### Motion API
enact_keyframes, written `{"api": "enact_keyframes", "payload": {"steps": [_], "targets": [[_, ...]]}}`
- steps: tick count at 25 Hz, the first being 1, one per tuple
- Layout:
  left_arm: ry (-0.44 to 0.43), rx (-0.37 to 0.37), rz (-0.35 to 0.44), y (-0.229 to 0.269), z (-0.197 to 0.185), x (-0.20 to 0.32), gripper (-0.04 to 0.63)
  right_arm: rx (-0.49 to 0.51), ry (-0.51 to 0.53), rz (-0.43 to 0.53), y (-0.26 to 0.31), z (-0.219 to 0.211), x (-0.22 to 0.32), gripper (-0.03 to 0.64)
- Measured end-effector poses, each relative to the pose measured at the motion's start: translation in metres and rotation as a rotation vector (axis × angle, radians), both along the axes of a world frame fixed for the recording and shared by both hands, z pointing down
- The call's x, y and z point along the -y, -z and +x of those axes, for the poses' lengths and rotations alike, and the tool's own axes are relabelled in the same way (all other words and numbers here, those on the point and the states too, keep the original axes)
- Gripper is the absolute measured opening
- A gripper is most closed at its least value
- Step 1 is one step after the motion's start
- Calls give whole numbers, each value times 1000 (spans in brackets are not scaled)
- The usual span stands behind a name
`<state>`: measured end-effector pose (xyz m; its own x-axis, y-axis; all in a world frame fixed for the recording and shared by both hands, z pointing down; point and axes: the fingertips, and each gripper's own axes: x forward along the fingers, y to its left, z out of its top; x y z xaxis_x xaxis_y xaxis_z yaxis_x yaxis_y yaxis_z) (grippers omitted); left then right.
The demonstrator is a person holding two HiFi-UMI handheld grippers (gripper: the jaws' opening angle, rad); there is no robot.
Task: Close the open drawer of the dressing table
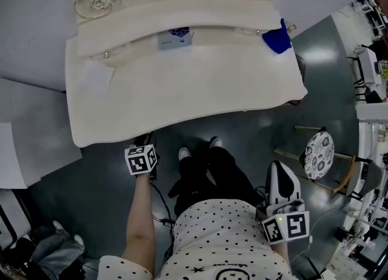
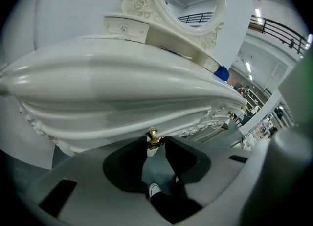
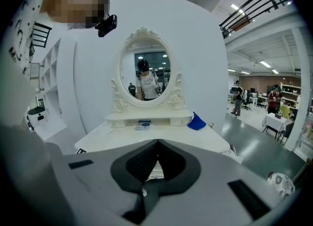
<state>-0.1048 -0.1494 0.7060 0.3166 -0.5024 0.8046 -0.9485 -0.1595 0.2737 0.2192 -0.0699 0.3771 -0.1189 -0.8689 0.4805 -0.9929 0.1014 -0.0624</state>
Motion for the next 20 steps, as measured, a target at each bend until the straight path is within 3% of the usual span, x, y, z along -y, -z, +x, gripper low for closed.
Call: {"api": "enact_keyframes", "payload": {"steps": [11,15,20], "targets": [[0,11,21,0,-1,5,129,5,5,8,1,-1,-7,8],[-21,48,38,-2,0,5,130,9,16,10,1,-2,-10,8],[15,49,32,3,-3,-4,151,24,31,17,3,-4,-15,8]]}}
